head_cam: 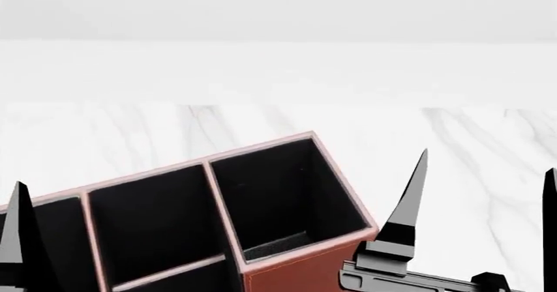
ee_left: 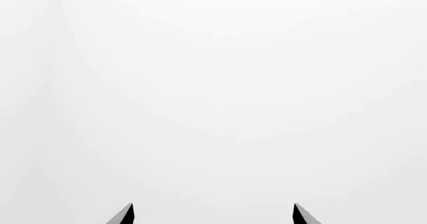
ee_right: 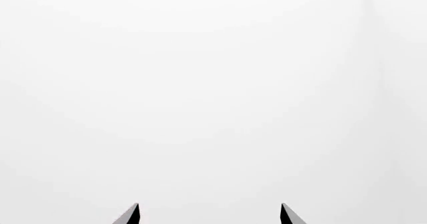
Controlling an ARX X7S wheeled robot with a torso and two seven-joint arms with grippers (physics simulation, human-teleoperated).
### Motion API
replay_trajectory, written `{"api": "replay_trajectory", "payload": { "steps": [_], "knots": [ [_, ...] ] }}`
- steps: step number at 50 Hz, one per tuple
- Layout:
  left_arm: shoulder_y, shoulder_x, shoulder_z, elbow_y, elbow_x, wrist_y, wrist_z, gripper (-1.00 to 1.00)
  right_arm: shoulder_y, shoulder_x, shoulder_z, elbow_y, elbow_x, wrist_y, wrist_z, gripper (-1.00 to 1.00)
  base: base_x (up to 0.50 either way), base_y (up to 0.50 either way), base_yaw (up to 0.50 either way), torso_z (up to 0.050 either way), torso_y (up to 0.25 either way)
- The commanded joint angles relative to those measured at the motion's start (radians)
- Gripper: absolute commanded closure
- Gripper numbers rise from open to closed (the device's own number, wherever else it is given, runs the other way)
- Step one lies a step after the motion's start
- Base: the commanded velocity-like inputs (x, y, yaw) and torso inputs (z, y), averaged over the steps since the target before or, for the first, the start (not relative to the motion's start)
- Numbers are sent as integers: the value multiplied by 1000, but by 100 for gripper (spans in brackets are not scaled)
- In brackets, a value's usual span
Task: Pick up the book and place it in the front compartment of the caddy.
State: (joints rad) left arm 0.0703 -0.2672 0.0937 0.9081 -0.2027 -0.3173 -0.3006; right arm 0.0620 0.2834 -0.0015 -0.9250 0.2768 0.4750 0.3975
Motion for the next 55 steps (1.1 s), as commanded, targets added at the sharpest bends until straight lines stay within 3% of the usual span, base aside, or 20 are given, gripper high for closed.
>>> {"api": "replay_trajectory", "payload": {
  "steps": [1,8,14,16,21,25,27,29,37,41,44,46,49,50,52,55],
  "knots": [
    [-3,-14,7,10,-10,-11,-14,-100,1,12,-2,-4,14,1,9,-100,0,0,0,49,0],
    [-6,-19,12,16,-17,-15,-22,-100,3,19,-6,-1,18,1,15,-100,0,0,0,49,0],
    [-19,-4,-18,26,-155,-35,-9,-100,3,26,-8,-6,19,5,22,-100,0,0,0,31,0],
    [-19,-17,12,43,-126,-27,0,-100,2,28,-9,-4,18,1,23,-100,0,0,0,0,0],
    [-63,-26,-14,120,-350,-125,-7,-100,4,32,-12,-3,21,4,28,-100,0,0,0,0,0],
    [-85,-103,113,133,-256,-96,35,-100,6,34,-17,-1,22,4,31,-100,0,0,0,0,0],
    [-151,-135,119,136,-366,-157,31,-100,5,36,-17,0,24,2,31,-100,0,0,0,0,0],
    [-145,-143,144,122,-338,-137,42,-100,5,39,-15,-4,27,4,33,-100,0,0,0,0,0],
    [-142,-231,190,114,-593,-179,179,-100,5,49,-4,-8,39,1,38,-100,0,0,0,0,0],
    [-174,-257,171,103,-729,-200,161,-100,5,54,-3,-15,44,4,41,-100,0,0,0,0,0],
    [-144,-264,189,77,-672,-171,213,-100,8,57,-4,-15,47,5,44,-100,0,0,0,0,0],
    [-198,-285,185,88,-775,-217,174,-100,10,58,-9,-16,48,8,45,-100,0,0,0,0,0],
    [-216,-303,211,93,-783,-247,187,-100,11,62,-8,-21,53,12,48,-100,0,0,0,0,0],
    [-167,-302,228,66,-738,-210,246,-100,10,64,-6,-24,56,13,49,-100,0,0,0,0,0],
    [-222,-320,215,86,-839,-244,201,-100,11,67,-5,-24,58,12,50,-100,0,0,0,0,0],
    [-233,-334,233,81,-851,-261,220,-100,9,69,-5,-23,59,8,52,-100,0,0,0,0,0]
  ]
}}
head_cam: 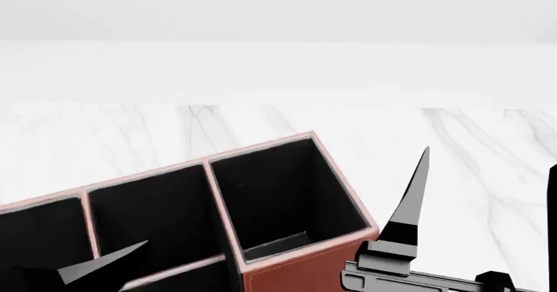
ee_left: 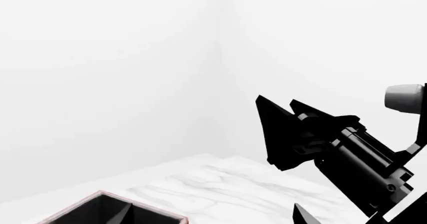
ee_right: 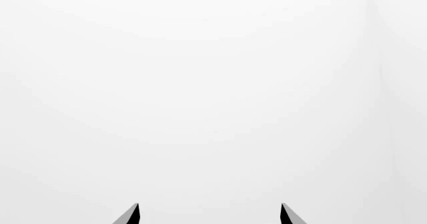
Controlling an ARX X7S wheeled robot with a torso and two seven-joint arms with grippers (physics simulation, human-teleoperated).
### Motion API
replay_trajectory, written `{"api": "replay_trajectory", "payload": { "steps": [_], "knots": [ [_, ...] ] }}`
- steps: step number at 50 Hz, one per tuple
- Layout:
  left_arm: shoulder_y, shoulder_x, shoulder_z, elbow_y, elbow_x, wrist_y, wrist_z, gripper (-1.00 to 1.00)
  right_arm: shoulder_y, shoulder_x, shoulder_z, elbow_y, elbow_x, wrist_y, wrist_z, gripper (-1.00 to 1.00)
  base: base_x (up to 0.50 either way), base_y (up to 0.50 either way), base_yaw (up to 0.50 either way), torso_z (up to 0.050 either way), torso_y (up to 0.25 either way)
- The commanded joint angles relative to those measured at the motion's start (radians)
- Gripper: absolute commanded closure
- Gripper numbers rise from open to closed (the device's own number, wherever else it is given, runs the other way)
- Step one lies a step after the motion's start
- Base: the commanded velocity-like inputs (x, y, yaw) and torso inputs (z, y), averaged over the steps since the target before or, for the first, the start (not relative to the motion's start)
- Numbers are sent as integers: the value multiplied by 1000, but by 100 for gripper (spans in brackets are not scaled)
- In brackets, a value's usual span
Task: Pick up the book and place it in the front compartment of the caddy.
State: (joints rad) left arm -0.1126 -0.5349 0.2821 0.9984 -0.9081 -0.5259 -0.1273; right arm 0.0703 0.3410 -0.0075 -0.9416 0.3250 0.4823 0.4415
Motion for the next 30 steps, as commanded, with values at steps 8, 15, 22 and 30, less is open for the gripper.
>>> {"api": "replay_trajectory", "payload": {
  "steps": [8,15,22,30],
  "knots": [
    [-91,-97,72,-49,-226,-104,54,-100,3,19,-7,-7,14,2,14,-100,0,0,0,0,0],
    [-103,-115,147,-88,-154,-153,92,-100,3,24,-15,-2,13,-4,18,-100,0,0,0,0,0],
    [-105,-118,191,-119,-130,-168,113,-100,6,30,-22,-7,17,-1,25,-100,0,0,0,0,0],
    [-185,-138,232,-117,-196,-283,63,-100,6,37,-24,-7,21,-7,28,-100,0,0,0,0,0]
  ]
}}
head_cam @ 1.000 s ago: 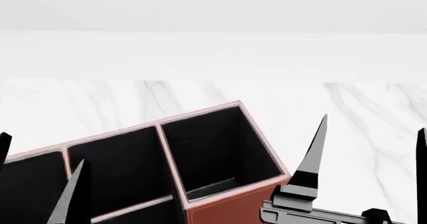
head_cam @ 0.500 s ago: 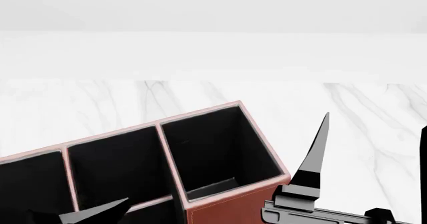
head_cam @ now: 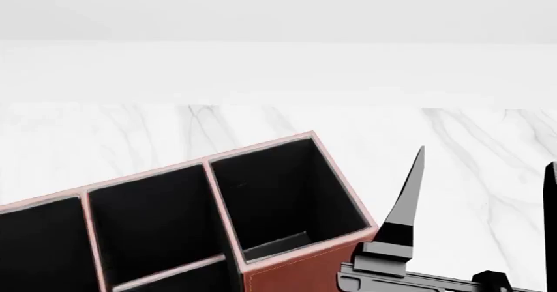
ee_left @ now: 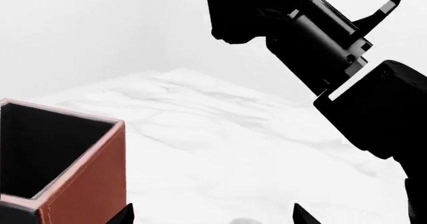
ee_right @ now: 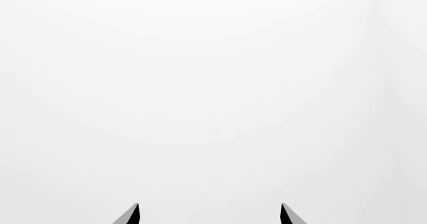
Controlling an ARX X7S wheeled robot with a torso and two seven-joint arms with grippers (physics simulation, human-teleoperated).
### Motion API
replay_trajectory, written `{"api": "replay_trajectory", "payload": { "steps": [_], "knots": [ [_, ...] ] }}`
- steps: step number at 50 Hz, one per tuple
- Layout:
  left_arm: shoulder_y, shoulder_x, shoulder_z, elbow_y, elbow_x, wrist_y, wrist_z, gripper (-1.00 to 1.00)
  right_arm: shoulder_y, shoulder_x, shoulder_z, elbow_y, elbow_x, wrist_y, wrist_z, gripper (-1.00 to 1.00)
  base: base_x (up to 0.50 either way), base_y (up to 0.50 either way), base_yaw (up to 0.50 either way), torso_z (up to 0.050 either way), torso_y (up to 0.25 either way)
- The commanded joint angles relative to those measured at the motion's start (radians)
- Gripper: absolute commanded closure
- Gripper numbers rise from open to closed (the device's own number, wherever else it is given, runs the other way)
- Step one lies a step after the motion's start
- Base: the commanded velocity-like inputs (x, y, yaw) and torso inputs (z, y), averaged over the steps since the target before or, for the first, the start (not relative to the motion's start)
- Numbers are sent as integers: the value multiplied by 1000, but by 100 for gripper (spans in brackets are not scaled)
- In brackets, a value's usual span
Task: Pick up the book and place it in the front compartment of the caddy.
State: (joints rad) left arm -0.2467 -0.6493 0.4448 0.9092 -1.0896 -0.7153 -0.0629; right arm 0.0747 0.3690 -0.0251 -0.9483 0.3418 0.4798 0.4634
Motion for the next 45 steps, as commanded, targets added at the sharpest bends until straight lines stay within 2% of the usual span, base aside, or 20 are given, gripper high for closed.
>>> {"api": "replay_trajectory", "payload": {
  "steps": [1,45],
  "knots": [
    [-53,-23,74,-28,-10,-96,1,-100,2,10,-7,-2,6,-3,8,-100,0,0,0,0,0],
    [-232,-34,239,-59,-95,-387,-67,-100,11,45,-26,-2,23,-1,50,-100,0,0,0,0,0]
  ]
}}
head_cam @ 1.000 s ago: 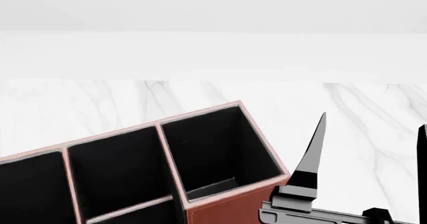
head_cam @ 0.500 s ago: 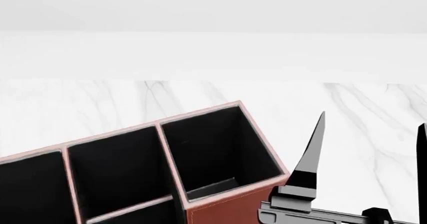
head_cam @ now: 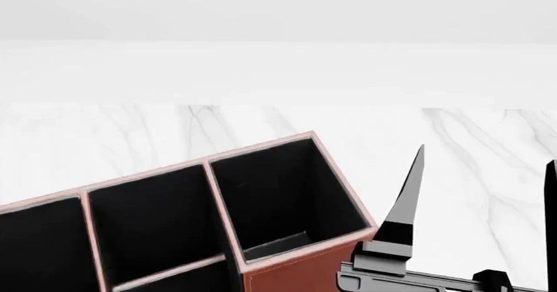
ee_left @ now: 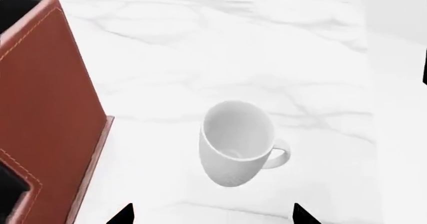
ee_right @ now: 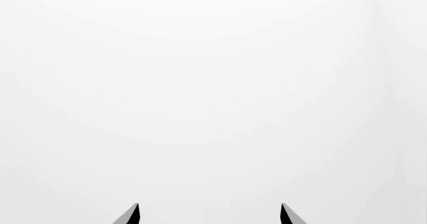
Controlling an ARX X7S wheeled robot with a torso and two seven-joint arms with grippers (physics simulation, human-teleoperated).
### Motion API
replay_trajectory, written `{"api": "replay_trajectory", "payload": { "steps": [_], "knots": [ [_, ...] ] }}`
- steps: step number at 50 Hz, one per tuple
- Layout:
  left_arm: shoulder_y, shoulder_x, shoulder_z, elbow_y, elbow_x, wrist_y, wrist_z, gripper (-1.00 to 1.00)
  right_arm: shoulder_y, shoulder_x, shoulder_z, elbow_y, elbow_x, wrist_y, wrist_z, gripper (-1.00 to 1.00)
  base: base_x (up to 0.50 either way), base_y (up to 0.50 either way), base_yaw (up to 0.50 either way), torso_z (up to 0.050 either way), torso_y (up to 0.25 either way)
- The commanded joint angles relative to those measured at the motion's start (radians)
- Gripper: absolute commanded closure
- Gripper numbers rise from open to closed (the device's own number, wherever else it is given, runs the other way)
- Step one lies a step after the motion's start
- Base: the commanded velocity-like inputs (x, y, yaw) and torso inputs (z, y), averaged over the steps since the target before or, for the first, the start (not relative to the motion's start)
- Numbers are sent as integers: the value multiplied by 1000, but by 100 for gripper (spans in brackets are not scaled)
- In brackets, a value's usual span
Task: Pick up the book and place it in the front compartment of the caddy.
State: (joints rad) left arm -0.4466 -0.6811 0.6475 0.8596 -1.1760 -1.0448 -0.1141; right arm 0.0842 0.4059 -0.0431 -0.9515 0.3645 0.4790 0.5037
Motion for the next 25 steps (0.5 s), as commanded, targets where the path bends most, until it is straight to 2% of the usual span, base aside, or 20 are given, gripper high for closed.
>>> {"api": "replay_trajectory", "payload": {
  "steps": [1,25],
  "knots": [
    [-35,-1,38,-10,-12,-63,-20,-100,-1,9,-9,5,-1,-6,8,-100,0,0,0,0,0],
    [-108,18,101,-49,-36,-161,-40,-100,2,30,-3,-5,18,-4,30,-100,0,0,0,0,0]
  ]
}}
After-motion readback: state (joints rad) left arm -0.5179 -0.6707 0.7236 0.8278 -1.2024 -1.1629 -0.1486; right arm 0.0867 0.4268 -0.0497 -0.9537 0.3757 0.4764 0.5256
